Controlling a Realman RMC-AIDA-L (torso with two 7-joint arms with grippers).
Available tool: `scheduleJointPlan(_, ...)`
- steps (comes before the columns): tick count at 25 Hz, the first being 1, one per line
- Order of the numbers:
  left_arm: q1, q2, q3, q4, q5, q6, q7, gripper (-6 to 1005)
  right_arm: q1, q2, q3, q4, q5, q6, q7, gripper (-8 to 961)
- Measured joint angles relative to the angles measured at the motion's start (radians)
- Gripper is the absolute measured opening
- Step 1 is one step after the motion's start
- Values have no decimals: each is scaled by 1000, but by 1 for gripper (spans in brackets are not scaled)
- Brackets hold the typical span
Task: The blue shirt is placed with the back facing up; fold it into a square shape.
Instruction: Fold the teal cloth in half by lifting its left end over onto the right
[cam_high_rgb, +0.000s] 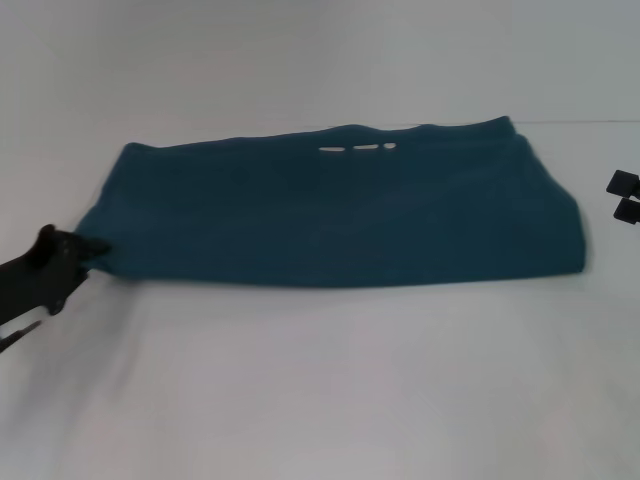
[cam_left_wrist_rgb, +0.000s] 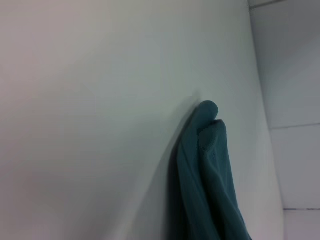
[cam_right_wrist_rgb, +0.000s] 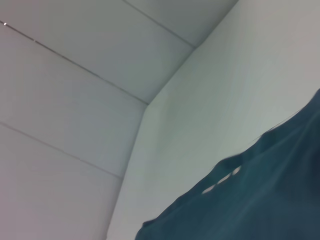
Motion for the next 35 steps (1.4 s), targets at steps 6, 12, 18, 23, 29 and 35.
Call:
scheduleJointPlan(6,60,32,-20,30,5,4,39,26,4,-1,1,0,0,8,7,686)
scheduleJointPlan(12,104,48,-67,82,10,18,64,26,5,-2,2,11,1,13,10,687)
scheduleJointPlan(18,105,63,-90,115,37,23,71,26,3,-2,2,15,1,15,10,687)
scheduleJointPlan(23,80,64,-89,129,27,120,115,26,6,-2,2,23,1,15,10,687)
scheduleJointPlan(29,15,63,-92,136,11,258,128,25,10,-2,1,23,-3,15,4,686)
scheduleJointPlan(35,-59,51,-84,140,-27,339,130,25,11,1,-6,23,-4,15,2,686)
